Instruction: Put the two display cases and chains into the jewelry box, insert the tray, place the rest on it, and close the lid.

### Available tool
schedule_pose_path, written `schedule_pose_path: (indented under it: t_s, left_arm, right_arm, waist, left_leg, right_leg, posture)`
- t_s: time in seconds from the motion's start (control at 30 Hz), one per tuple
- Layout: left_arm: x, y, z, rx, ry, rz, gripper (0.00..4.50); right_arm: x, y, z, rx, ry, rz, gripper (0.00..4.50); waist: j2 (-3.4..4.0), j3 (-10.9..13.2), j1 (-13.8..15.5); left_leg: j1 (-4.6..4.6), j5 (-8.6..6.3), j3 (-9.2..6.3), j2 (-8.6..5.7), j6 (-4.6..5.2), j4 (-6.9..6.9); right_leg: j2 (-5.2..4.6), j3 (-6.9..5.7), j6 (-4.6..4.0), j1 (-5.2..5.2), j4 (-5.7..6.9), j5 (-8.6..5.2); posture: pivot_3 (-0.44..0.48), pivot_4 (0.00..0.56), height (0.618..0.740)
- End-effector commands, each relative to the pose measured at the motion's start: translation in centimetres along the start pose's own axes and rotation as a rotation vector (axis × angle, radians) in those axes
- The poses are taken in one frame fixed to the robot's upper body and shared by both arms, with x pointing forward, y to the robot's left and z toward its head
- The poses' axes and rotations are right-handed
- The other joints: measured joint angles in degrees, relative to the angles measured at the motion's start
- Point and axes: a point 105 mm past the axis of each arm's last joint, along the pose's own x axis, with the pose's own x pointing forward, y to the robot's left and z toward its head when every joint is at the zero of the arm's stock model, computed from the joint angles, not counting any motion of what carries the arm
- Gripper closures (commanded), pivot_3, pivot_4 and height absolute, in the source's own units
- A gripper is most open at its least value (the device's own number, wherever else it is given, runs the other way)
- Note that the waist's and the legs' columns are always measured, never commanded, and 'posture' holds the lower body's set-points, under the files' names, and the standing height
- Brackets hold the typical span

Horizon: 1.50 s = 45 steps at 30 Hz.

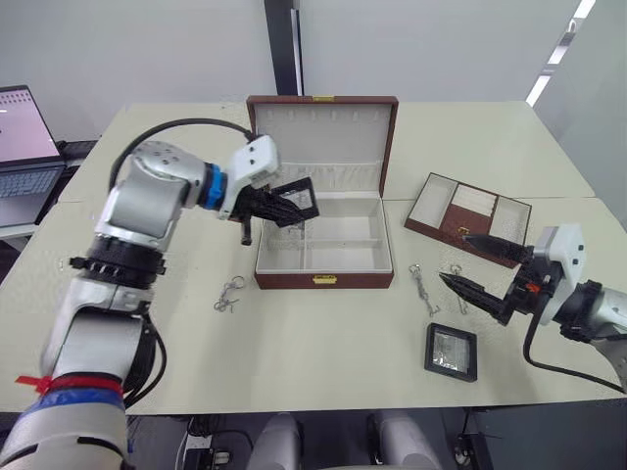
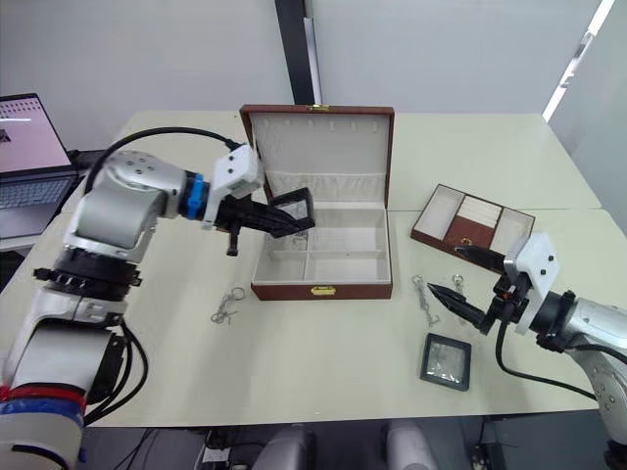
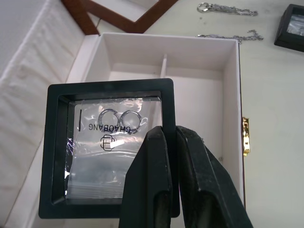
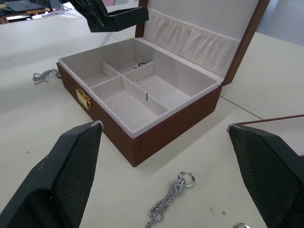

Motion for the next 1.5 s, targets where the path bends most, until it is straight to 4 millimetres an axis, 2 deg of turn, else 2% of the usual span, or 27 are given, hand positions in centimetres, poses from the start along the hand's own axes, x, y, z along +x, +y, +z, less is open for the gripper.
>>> schedule_pose_path:
  t_s: [0.03, 0.27, 0.6, 0.8, 1.07, 1.33, 1.5]
  left_arm:
    - [1.0, 0.7, 0.9, 0.070, 0.006, 0.002, 4.47]
    - [3.9, 1.8, 0.2, 0.139, 0.023, 0.003, 4.47]
    - [7.3, 2.1, 0.1, 0.157, 0.013, -0.017, 4.47]
    - [8.3, 2.3, -0.2, 0.157, 0.031, -0.011, 4.47]
    - [8.4, 2.3, -0.4, 0.152, 0.029, -0.006, 4.47]
    - [8.3, 2.5, 0.0, 0.156, 0.001, 0.008, 2.23]
    - [7.9, 2.7, 0.5, 0.147, -0.034, 0.019, 0.61]
  right_arm:
    - [-0.6, 0.0, 1.1, -0.050, -0.035, -0.043, 0.00]
    - [-1.1, 0.3, 1.0, -0.043, -0.031, -0.082, 0.00]
    - [-1.8, 0.8, 0.9, -0.039, -0.022, -0.118, 0.00]
    - [-2.1, 0.9, 0.9, -0.036, -0.017, -0.133, 0.00]
    - [-2.3, 0.9, 0.8, -0.032, -0.014, -0.139, 0.00]
    - [-2.1, 0.8, 0.7, -0.030, -0.014, -0.133, 0.00]
    - [-2.1, 0.6, 0.6, -0.025, -0.013, -0.129, 0.00]
  waist:
    - [0.00, 0.0, -0.1]
    - [-0.01, 0.0, 0.0]
    - [-0.04, 0.0, 0.0]
    - [-0.04, 0.0, 0.0]
    - [-0.04, 0.0, 0.1]
    - [-0.04, 0.0, 0.1]
    - [-0.04, 0.0, 0.0]
  left_leg:
    - [0.01, 0.00, 0.01, 0.00, 0.00, 0.00]
    - [-0.01, 0.00, 0.00, -0.01, 0.00, 0.00]
    - [-0.04, 0.00, -0.01, -0.05, 0.00, 0.04]
    - [-0.04, 0.00, -0.01, -0.05, 0.00, 0.05]
    - [-0.04, 0.00, -0.01, -0.05, 0.00, 0.04]
    - [-0.04, 0.00, -0.01, -0.05, 0.00, 0.05]
    - [-0.04, 0.00, -0.01, -0.05, 0.00, 0.05]
  right_leg:
    - [0.00, 0.01, 0.00, 0.00, 0.00, 0.00]
    - [0.01, 0.01, -0.01, 0.00, 0.00, 0.00]
    - [-0.01, 0.00, 0.00, 0.00, -0.01, 0.01]
    - [0.00, 0.00, 0.00, 0.00, 0.01, 0.01]
    - [0.00, 0.00, 0.00, 0.00, 0.01, 0.01]
    - [0.00, 0.00, 0.01, 0.00, 0.01, 0.01]
    - [0.00, 0.00, 0.01, 0.00, 0.01, 0.01]
  posture:
    - [0.000, 0.150, 0.740]
    - [0.000, 0.150, 0.740]
    - [0.000, 0.150, 0.740]
    - [0.000, 0.150, 0.740]
    - [0.000, 0.150, 0.740]
    - [0.000, 0.150, 0.740]
    - [0.000, 0.150, 0.740]
